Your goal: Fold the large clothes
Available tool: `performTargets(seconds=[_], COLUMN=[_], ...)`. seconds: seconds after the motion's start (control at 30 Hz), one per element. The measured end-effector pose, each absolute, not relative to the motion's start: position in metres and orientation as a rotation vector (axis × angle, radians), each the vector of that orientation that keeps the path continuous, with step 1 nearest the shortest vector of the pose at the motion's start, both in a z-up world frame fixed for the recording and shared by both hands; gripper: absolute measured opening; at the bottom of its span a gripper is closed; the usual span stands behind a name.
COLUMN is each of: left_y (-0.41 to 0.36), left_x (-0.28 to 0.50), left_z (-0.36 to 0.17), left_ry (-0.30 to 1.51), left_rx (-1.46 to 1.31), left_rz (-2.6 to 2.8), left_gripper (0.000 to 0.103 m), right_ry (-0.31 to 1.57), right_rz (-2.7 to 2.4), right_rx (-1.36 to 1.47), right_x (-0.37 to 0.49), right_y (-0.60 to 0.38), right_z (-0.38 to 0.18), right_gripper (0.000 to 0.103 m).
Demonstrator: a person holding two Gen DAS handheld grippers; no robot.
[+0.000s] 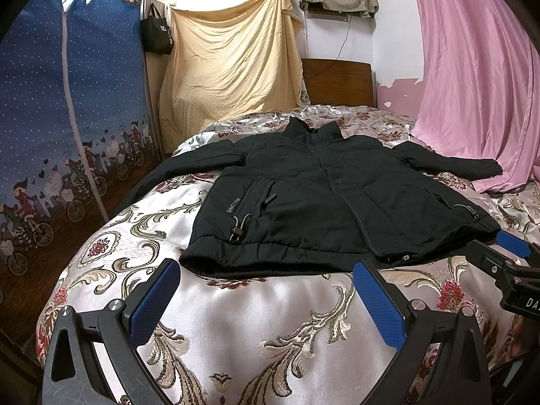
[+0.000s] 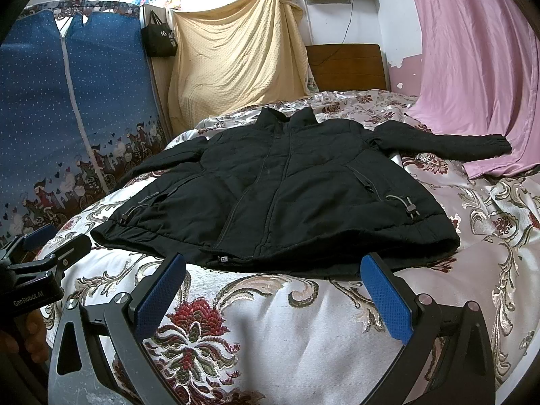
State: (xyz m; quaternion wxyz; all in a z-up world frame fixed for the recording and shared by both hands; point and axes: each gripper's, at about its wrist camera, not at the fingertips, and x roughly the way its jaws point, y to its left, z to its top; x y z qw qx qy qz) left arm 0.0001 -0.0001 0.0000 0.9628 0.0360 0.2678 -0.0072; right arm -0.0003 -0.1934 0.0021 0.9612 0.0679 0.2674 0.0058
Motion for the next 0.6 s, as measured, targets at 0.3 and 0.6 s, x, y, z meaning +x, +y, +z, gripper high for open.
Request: performTargets(seconds=[0.3,0.6], left_y=[0.000,-0.010], left_x=[0.001,0.045], left_z=[0.000,0.021], left_ry=[0.549,0.631], left_rx=[0.081,0.134], left_rz=[-0.006,-0.033], left_gripper=[0.103,0.103], right_ry=[0.544,0.537], right_rz=[0.012,-0.026], right_rx=[0.140,0.155], right_x=[0.002,0.008], right_y=[-0.195,-0.222], right_z=[0.001,0.020], right_gripper=[0.102,0.102])
